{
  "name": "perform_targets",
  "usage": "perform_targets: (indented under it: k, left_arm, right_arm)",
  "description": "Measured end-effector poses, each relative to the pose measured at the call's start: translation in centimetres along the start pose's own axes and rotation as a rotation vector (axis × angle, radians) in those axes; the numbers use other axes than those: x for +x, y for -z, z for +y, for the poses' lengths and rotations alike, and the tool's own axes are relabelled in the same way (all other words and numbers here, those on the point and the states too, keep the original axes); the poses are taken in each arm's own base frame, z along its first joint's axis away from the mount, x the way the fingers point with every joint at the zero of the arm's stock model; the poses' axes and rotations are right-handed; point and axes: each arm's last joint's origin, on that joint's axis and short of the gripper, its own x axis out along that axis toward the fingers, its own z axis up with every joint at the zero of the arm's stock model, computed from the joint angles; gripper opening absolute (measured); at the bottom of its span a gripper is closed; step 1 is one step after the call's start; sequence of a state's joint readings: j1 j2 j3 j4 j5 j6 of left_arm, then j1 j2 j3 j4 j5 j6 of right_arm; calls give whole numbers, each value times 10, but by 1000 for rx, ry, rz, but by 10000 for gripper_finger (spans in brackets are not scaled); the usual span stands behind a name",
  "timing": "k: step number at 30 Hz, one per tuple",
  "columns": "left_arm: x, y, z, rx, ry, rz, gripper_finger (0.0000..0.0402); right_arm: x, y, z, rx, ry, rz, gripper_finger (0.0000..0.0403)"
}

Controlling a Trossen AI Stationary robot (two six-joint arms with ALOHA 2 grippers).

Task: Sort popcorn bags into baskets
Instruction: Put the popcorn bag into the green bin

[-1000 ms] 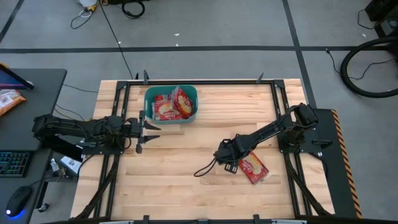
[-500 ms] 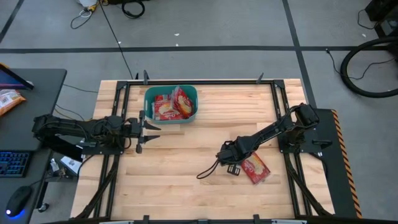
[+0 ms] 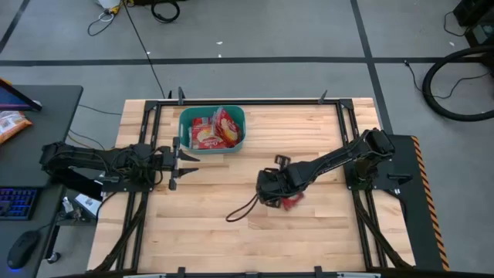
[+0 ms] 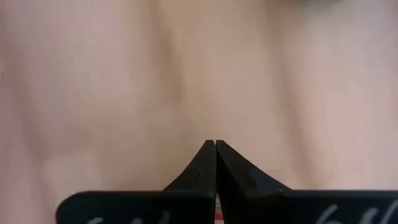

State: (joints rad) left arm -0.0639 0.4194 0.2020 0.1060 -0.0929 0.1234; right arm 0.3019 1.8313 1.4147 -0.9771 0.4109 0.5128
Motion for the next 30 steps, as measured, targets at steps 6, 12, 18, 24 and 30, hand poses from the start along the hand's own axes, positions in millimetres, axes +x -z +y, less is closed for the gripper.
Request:
perform_targets:
  k: [6, 12, 18, 24, 30]
  left_arm:
    - [0, 0, 0, -3, 0, -1, 141]
    - [0, -1, 0, -7, -1, -12, 141]
    - [0, -2, 0, -8, -2, -21, 141]
    - [0, -2, 0, -8, -2, -21, 141]
    - [0, -2, 0, -9, -2, -21, 141]
  right_arm:
    - [-36, -39, -14, -103, 171, -237, 3]
    - [-57, -75, -37, -190, 287, -388, 2]
    - [-58, -110, -68, -251, 320, -547, 2]
    - [-57, -136, -103, -274, 351, -702, 3]
    - [-51, -151, -145, -304, 328, -809, 4]
